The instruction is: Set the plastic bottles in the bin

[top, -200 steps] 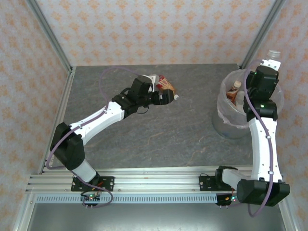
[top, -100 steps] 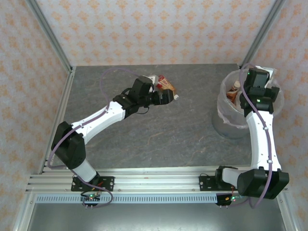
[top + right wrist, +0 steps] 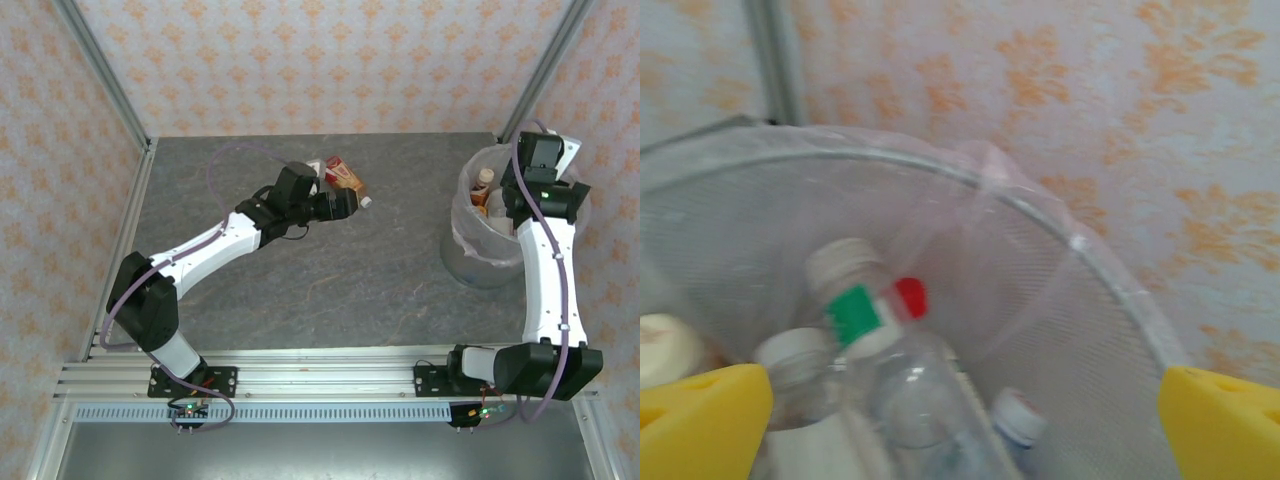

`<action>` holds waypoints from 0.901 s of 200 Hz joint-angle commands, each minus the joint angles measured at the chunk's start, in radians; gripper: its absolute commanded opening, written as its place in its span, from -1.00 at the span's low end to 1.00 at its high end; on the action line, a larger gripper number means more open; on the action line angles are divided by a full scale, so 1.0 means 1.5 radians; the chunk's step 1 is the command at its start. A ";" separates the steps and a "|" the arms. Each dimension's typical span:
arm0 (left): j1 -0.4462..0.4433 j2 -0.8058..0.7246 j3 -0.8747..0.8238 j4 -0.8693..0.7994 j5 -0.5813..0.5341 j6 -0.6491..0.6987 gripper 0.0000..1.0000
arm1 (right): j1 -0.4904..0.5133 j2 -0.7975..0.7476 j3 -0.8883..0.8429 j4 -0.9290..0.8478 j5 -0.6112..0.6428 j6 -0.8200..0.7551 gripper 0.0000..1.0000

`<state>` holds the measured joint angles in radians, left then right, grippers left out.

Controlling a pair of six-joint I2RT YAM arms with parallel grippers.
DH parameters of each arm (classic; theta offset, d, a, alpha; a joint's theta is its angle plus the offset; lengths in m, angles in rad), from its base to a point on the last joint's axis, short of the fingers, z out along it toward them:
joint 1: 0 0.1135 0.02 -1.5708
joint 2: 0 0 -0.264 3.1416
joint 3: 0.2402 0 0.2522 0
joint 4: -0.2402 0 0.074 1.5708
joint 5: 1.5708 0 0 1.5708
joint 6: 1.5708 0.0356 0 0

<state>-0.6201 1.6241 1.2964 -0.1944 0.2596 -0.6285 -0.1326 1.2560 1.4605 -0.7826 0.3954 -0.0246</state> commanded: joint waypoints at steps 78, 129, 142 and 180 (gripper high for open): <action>0.002 -0.093 -0.113 0.021 -0.172 -0.149 1.00 | 0.237 0.060 0.078 0.099 -0.309 0.034 0.98; 0.004 -0.116 -0.115 -0.129 -0.275 -0.184 1.00 | 0.343 0.177 0.085 0.173 -0.340 0.013 0.98; 0.006 -0.133 -0.144 -0.119 -0.275 -0.191 1.00 | 0.359 0.212 0.091 0.191 -0.340 0.007 0.98; 0.008 -0.142 -0.165 -0.137 -0.231 -0.158 1.00 | 0.369 0.314 0.118 0.211 -0.384 -0.014 0.98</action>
<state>-0.6144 1.4403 1.0645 -0.3420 -0.0822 -0.8818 0.4206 1.6619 1.5806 -0.5186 -0.1398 -0.0055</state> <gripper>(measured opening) 0.999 0.992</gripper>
